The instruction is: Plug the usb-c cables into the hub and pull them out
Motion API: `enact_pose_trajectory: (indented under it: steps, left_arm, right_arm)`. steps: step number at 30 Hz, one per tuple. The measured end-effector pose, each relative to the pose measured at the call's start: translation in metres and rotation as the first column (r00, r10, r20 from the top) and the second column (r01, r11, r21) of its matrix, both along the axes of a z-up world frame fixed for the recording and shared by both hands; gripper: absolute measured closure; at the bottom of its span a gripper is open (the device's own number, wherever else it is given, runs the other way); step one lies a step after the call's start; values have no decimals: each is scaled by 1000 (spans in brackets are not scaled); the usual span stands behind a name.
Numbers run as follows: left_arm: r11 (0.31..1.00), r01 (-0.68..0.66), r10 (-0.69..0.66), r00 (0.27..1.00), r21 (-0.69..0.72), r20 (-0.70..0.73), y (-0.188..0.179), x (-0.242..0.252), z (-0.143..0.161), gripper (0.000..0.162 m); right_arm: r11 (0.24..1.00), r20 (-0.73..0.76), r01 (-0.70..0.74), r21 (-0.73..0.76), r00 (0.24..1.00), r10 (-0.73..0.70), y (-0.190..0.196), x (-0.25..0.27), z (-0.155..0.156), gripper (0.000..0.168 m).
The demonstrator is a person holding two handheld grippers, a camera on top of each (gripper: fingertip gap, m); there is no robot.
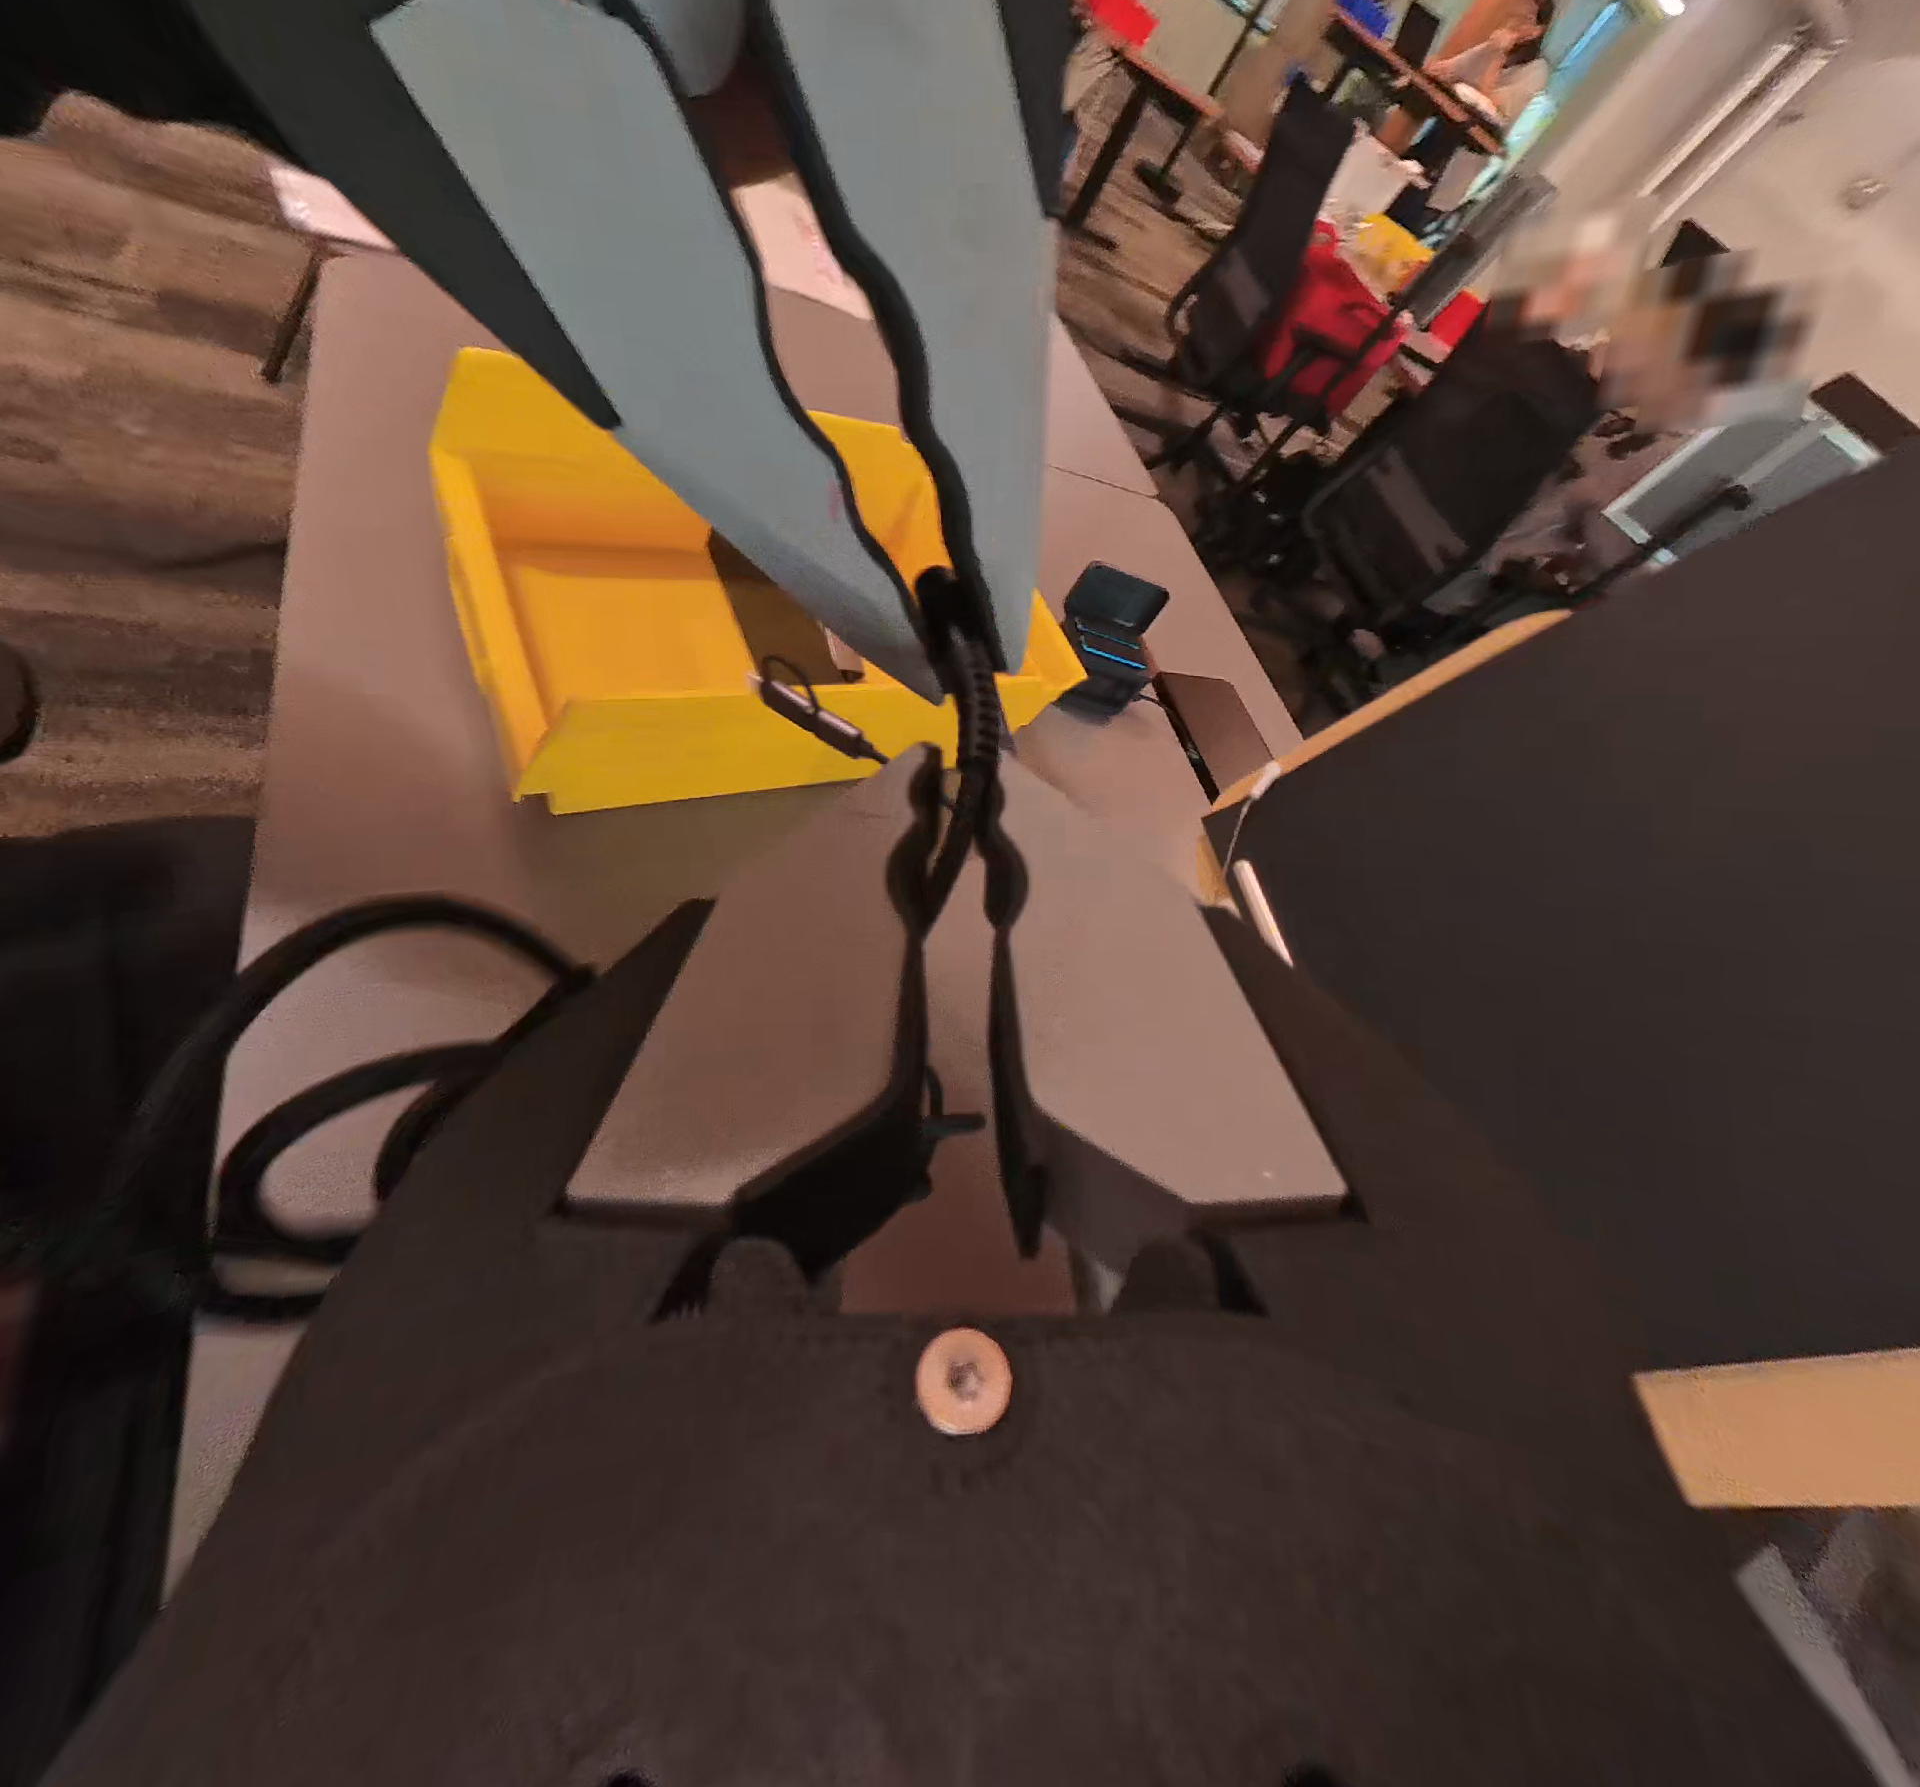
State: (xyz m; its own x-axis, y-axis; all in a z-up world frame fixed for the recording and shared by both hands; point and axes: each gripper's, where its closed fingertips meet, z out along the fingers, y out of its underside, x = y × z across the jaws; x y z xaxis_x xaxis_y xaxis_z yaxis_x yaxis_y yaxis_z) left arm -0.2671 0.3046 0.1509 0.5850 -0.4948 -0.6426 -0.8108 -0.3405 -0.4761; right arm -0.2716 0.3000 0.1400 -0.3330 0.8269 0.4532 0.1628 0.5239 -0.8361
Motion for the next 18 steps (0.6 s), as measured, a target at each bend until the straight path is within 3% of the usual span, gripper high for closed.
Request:
enact_pose_trajectory:
  steps: [5, 7, 11, 15, 18]
  left_arm:
    - [994, -8, -19, 971, 112, 237, 10, -2, -7, 153]
    - [988, -36, -15, 946, 150, 325, 11, -9, -13, 133]
    - [975, -21, -82, 889, 221, 450, 23, 0, -23, 125]
    - [954, 42, -159, 911, 296, 381, 39, 21, -35, 152]
    - [941, 59, -185, 914, 333, 361, 44, 32, -36, 155]
  right_arm:
    - [968, -66, -61, -245, 997, 46, 16, 4, -4, 168]
    - [937, -69, -117, -328, 993, 99, 17, 9, -7, 168]
    - [866, -111, -224, -448, 975, 195, 15, 20, -6, 168]
    - [777, -166, -326, -539, 945, 282, 15, 35, 0, 168]
    - [741, -149, -332, -584, 941, 304, 18, 46, -1, 168]
